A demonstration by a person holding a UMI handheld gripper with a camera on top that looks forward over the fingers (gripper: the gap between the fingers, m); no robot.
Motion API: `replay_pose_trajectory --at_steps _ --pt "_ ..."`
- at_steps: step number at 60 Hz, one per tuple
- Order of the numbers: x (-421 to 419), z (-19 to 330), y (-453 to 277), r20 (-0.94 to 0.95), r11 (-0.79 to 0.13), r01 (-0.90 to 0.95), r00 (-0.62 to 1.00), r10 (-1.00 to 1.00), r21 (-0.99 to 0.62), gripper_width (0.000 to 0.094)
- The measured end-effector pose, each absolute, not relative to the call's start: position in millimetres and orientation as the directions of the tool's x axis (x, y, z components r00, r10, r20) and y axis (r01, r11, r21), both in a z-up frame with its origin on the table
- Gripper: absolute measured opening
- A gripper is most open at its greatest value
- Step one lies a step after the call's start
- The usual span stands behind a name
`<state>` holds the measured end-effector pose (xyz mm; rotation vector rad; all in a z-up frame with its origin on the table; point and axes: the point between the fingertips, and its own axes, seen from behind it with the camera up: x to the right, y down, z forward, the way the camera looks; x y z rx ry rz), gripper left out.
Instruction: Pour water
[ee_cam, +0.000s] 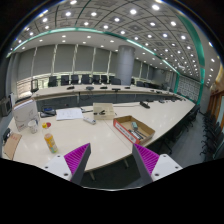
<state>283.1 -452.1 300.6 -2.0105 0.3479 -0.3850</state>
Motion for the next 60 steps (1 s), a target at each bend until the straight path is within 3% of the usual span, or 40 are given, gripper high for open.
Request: replay_pose_trajectory --at_steps 9,30,42,60 --pt "255.7 281.5 -436.2 0.098 -0.459 -0.08 0.931 -0.352 -0.885 0.0859" --pt "113.8 191.5 -351.8 0.052 -0.481 -0.015 0.991 -0.127 -0.877 0.086" --pt "45.4 133.7 -271.9 0.01 -0.44 -0.022 0.998 -0.069 -0.898 0.0863" --pt "11.3 76.1 -145.8 -0.007 -0.353 -0.042 0.995 -0.101 -0.935 0.0815"
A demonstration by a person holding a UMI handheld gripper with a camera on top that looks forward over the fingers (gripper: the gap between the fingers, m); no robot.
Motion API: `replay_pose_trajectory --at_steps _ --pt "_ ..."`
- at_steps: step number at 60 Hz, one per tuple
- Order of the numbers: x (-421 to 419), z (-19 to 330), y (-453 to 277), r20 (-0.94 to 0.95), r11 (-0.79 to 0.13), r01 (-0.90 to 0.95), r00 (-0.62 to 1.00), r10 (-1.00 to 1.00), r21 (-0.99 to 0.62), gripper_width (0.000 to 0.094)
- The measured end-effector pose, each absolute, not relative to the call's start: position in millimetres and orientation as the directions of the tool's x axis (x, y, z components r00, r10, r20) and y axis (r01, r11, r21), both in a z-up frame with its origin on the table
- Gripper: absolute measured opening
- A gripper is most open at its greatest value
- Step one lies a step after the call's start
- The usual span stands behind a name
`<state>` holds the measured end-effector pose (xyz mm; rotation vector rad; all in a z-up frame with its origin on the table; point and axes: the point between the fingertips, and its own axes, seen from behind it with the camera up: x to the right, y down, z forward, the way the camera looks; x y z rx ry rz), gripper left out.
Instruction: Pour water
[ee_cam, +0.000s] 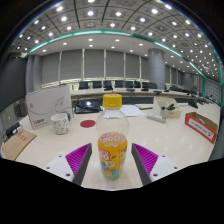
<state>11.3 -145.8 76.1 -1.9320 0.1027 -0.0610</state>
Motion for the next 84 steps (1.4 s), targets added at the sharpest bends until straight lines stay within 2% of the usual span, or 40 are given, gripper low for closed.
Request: replay_pose_trajectory --at_steps 4,9,20,34,44,51,60,71,78,84 --pt "12.3 66.8 -129.8 0.021 -0.352 -0.02 0.993 -0.113 -0.936 0.0736" --pt "19.6 61.0 -121.4 0.055 -0.354 -0.003 0.987 -0.153 -0.935 0.0523" --pt "23.2 65.6 -114.7 0.081 -0.359 0.012 0.981 -0.178 -0.933 0.0412" --pt "29.2 114.8 -76.9 0.266 -0.387 0.182 0.948 -0.174 -0.904 0.0393" --pt "15.9 174.4 -14.9 0.531 -0.352 0.462 0.838 -0.129 -0.814 0.0391" --pt "-5.0 205.5 33.3 0.737 -0.331 0.676 0.668 -0.102 -0.659 0.0389" --pt "-48.4 226.1 85.8 0.947 -0.262 0.91 0.317 -0.058 -0.321 0.0391" --pt "-97.4 200.8 120.3 0.989 -0.14 0.979 -0.147 0.022 0.148 0.0391" --pt "-114.8 176.8 135.0 0.932 -0.076 0.929 -0.358 0.054 0.362 0.0389" --pt "-122.8 161.4 142.6 0.886 -0.031 0.887 -0.459 0.068 0.461 0.0391"
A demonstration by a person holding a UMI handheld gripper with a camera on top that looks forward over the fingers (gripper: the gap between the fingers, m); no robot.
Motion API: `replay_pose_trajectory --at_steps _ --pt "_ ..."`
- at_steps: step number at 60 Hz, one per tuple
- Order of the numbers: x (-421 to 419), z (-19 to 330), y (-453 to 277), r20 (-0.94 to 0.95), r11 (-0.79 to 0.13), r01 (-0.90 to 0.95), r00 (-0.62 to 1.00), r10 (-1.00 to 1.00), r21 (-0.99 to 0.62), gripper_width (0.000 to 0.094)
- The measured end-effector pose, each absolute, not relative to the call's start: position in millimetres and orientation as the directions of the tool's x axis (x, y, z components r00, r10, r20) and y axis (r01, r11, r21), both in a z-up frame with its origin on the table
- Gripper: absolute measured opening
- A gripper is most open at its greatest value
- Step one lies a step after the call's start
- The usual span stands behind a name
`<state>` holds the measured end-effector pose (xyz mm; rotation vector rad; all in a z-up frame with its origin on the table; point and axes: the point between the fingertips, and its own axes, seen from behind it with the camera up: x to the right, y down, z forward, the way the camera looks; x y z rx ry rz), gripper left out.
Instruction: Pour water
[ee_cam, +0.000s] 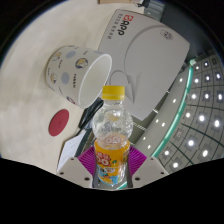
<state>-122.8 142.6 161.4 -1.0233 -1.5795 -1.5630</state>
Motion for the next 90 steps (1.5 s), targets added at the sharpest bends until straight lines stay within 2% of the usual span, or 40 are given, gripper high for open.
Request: replay_pose_trajectory --at_steps 8,14,20,27,36,45,50,54,66,68,72,78,81,83,87,88,90 --pt "-134.0 161.7 143.2 0.897 -0.006 0.899 -0.437 0.066 0.439 0.0392" --pt "-134.5 169.0 142.1 0.939 -0.016 0.941 -0.335 0.08 0.338 0.0389" --pt "-130.4 181.2 136.3 0.989 -0.053 0.993 -0.096 0.11 0.102 0.0391" --pt "-129.4 201.1 129.5 0.957 -0.076 0.961 0.272 0.105 -0.265 0.0392" --pt "-119.4 199.6 132.7 0.733 -0.154 0.745 0.666 0.138 -0.649 0.0393" --pt "-117.6 177.1 155.2 0.327 -0.23 0.362 0.928 0.176 -0.903 0.0394" --pt "-116.7 152.8 170.8 0.129 -0.278 0.181 0.972 0.197 -0.943 0.0394" --pt "-120.5 128.5 179.1 0.04 -0.306 0.102 0.979 0.202 -0.947 0.0393" --pt "-111.8 58.8 186.1 -0.008 -0.385 0.066 0.982 0.187 -0.921 0.0398" --pt "-110.9 65.5 188.6 -0.013 -0.333 0.052 0.982 0.191 -0.941 0.0408" --pt "-111.1 64.0 186.9 -0.004 -0.321 0.059 0.981 0.194 -0.945 0.0431" --pt "-111.2 64.3 186.6 0.019 -0.306 0.079 0.981 0.194 -0.949 0.0511" --pt "-109.3 55.7 184.5 0.034 -0.343 0.097 0.982 0.183 -0.934 0.0555" --pt "-107.2 47.3 181.6 0.039 -0.382 0.106 0.983 0.177 -0.918 0.0629" --pt "-104.2 43.6 174.0 0.016 -0.431 0.082 0.988 0.154 -0.899 0.0852" --pt "-103.8 44.6 171.3 0.007 -0.439 0.072 0.989 0.148 -0.896 0.0874" --pt "-102.2 47.8 164.3 -0.009 -0.453 0.057 0.99 0.142 -0.89 0.0855"
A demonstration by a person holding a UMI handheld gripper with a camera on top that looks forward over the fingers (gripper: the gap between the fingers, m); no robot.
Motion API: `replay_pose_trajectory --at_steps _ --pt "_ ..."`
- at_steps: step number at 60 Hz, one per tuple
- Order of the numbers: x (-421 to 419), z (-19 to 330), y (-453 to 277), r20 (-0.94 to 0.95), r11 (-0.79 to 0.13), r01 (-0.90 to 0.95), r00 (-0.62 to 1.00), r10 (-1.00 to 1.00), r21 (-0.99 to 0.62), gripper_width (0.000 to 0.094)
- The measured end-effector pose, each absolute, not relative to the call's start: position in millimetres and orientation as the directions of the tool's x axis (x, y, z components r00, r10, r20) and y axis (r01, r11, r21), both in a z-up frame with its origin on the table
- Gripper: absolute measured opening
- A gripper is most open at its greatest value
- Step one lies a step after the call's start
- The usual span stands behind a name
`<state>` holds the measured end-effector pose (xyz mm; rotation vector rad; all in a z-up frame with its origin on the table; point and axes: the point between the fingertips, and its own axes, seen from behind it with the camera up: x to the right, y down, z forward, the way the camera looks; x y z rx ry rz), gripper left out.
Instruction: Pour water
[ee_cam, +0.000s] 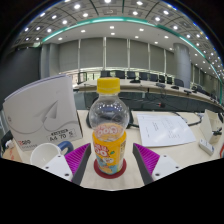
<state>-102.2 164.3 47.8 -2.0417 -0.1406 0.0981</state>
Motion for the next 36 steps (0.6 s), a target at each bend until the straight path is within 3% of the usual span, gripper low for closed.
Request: replay_pose_trajectory --at_steps 23,36 --pt "-112.8 159.2 -10.0 0.078 -0.57 0.096 0.995 0.057 -0.816 0.0861" --pt "-132.7 196.1 -106.1 0.099 -0.589 0.095 0.995 0.025 -0.803 0.0858"
